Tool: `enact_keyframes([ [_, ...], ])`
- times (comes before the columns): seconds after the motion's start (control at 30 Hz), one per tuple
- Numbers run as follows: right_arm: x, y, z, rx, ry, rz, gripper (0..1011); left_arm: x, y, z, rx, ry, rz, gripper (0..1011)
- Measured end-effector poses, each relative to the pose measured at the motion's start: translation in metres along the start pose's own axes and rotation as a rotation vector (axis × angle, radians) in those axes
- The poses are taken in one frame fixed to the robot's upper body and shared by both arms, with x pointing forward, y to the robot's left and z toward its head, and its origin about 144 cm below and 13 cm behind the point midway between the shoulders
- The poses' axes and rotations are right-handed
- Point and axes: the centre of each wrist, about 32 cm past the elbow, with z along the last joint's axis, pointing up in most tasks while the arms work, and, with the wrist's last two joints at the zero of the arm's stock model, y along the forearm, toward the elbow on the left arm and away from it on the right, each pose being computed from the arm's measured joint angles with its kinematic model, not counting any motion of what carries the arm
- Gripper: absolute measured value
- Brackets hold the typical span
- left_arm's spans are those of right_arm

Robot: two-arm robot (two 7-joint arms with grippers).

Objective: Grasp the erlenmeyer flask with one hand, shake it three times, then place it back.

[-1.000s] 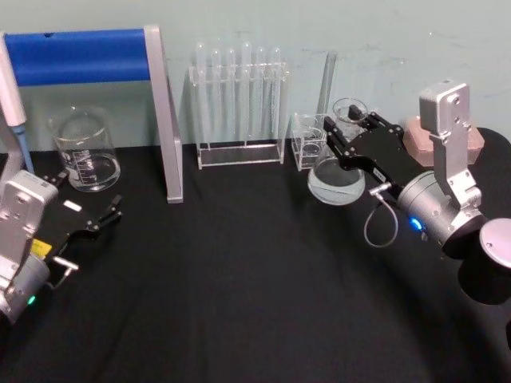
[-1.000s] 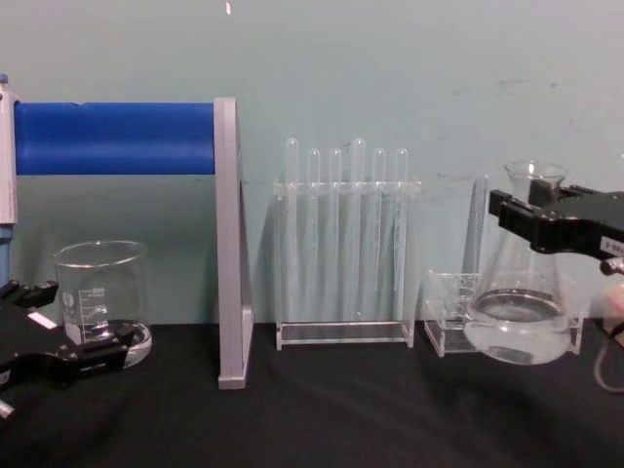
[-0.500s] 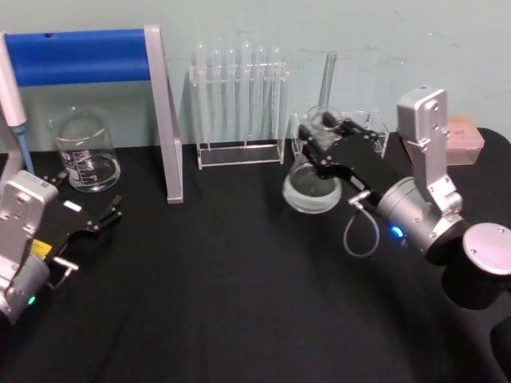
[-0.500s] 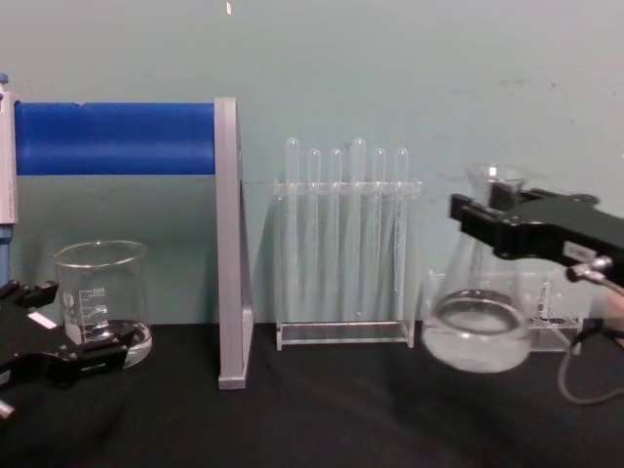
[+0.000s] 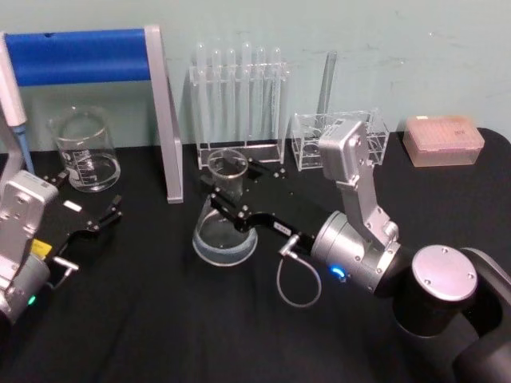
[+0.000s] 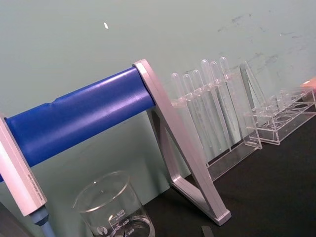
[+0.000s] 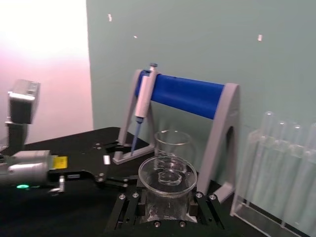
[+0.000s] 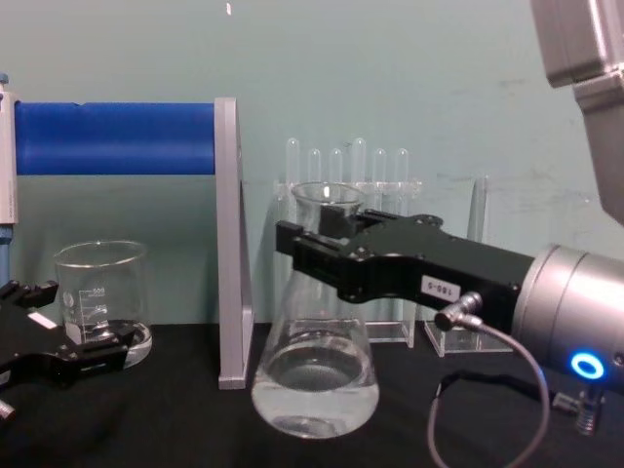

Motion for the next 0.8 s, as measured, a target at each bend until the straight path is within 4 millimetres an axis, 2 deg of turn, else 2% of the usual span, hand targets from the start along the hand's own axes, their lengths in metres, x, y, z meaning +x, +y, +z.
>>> enact_keyframes([
  [0.4, -0.007, 0.000, 0.000, 0.002, 0.000, 0.056, 450, 0.000, 0.000, 0.000, 0.000, 0.000, 0.000, 1001],
  [0.53, -0.002, -0.001, -0.001, -0.003, -0.004, 0.028, 450, 0.000, 0.000, 0.000, 0.000, 0.000, 0.000, 1001],
  [0.8, 0.021, -0.008, -0.003, -0.019, -0.027, -0.088, 450, 0.000, 0.000, 0.000, 0.000, 0.000, 0.000, 1001],
])
